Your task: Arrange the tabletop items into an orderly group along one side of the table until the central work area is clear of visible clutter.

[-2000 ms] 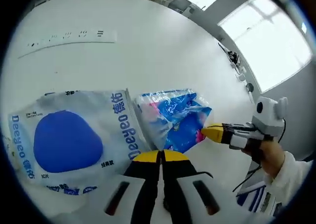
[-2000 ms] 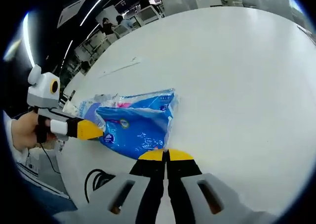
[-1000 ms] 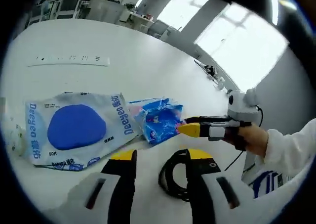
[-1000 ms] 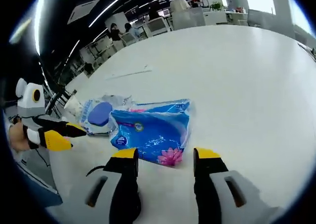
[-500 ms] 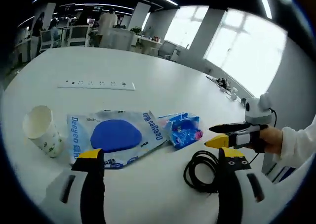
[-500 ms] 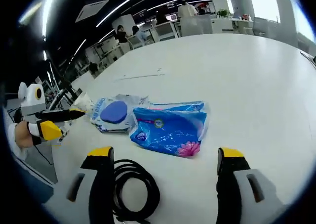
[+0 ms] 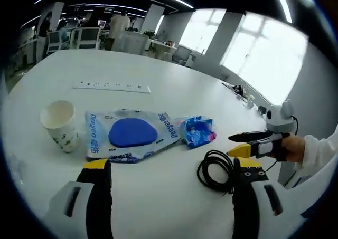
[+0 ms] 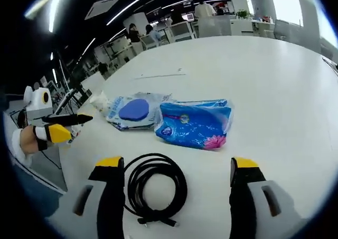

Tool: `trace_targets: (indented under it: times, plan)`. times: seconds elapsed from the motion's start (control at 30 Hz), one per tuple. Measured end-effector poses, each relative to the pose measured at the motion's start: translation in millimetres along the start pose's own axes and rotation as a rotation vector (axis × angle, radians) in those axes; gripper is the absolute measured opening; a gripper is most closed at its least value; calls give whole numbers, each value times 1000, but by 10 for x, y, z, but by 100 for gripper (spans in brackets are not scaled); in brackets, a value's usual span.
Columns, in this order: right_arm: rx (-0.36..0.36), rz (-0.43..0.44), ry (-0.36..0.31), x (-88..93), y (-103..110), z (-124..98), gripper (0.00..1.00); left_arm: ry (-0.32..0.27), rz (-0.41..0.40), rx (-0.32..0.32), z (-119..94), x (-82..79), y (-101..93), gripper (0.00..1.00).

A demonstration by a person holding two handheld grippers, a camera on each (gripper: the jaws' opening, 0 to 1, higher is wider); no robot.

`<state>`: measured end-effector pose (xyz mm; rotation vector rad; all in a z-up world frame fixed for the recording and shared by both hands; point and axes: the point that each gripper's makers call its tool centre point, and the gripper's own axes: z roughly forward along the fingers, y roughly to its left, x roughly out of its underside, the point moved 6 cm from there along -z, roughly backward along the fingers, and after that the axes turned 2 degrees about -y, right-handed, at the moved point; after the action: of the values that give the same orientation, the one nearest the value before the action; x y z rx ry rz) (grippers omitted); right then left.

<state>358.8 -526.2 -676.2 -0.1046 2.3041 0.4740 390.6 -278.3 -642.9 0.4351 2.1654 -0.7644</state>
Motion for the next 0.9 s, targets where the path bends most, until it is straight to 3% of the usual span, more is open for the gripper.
trace_targets:
  times: [0.27, 0.57, 0.9]
  plan:
    - [-4, 11, 7, 83, 102, -122, 80, 12, -50, -19, -198, 127, 112, 95]
    - [-1, 9, 19, 95, 124, -151, 78, 25, -65, -17, -224, 179, 149, 90]
    - [3, -14, 67, 219, 128, -75, 65, 3, -140, -17, -358, 257, 221, 85]
